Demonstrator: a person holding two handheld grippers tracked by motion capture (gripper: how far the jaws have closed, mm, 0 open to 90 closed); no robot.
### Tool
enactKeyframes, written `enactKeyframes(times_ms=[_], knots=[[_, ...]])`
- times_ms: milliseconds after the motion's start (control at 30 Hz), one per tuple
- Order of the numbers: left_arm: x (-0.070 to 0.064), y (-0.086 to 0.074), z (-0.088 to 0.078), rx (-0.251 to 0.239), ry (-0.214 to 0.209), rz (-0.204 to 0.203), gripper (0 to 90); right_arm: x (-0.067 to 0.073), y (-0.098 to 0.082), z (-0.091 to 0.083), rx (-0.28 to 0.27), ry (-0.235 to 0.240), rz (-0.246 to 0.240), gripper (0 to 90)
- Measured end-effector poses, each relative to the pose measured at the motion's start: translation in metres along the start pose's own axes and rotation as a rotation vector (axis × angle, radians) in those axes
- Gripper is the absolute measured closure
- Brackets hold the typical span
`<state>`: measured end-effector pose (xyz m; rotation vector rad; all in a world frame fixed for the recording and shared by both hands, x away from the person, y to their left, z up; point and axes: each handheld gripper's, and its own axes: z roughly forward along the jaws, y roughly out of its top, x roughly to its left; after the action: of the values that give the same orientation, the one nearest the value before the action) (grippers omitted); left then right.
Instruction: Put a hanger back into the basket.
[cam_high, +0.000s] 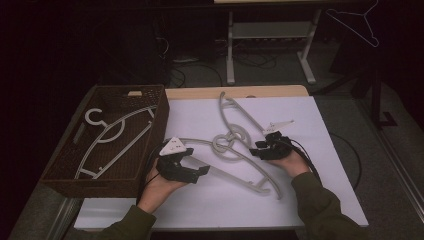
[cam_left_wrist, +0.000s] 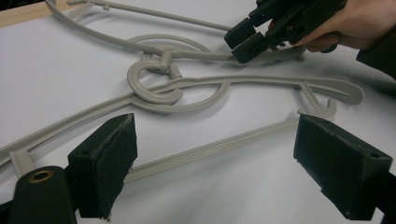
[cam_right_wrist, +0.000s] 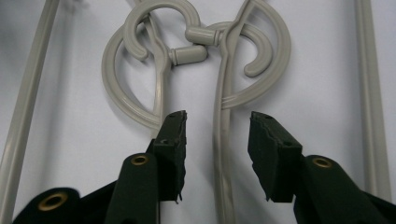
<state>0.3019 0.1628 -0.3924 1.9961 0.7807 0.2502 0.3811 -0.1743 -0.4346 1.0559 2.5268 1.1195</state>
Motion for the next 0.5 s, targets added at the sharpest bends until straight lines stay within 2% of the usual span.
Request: enactKeyframes(times_ms=[100, 167, 200, 267, 300, 333, 367, 500], knots=[[0.0007, -0.001, 0.0013, 0.005, 0.0, 0.003, 13.1, -0.0005, 0.0009, 0.001, 0.01, 0.001, 0.007, 58.3], [0.0002, -0.0012, 0.0017, 0.007, -0.001, 0.001, 13.1, 0.0006, 0.001, 0.0026, 0.037, -0.003, 0.021, 59.5], [0.0, -0.0014, 0.002, 0.009, -0.002, 0.005, 13.1, -0.0005, 0.0005, 0.004, 0.041, -0.009, 0.002, 59.9], [0.0002, -0.0016, 0.0022, 0.012, -0.003, 0.006, 13.1, 0.0, 0.0, 0.005, 0.05, -0.009, 0.009, 60.9], [0.0003, -0.0017, 0.0027, 0.015, -0.003, 0.005, 13.1, -0.0005, -0.0005, 0.0057, 0.064, -0.013, -0.004, 62.3], [0.0005, -0.0019, 0.0028, 0.014, -0.003, 0.004, 13.1, 0.0016, -0.0011, 0.0077, 0.084, -0.012, 0.014, 64.9], [0.0008, -0.002, 0.0031, 0.016, -0.001, 0.003, 13.1, 0.0018, -0.0012, 0.0084, 0.095, -0.016, 0.011, 66.4], [0.0018, -0.0024, 0.0029, 0.017, 0.0, 0.003, 13.1, 0.0027, -0.002, 0.0101, 0.102, -0.02, -0.005, 71.6]])
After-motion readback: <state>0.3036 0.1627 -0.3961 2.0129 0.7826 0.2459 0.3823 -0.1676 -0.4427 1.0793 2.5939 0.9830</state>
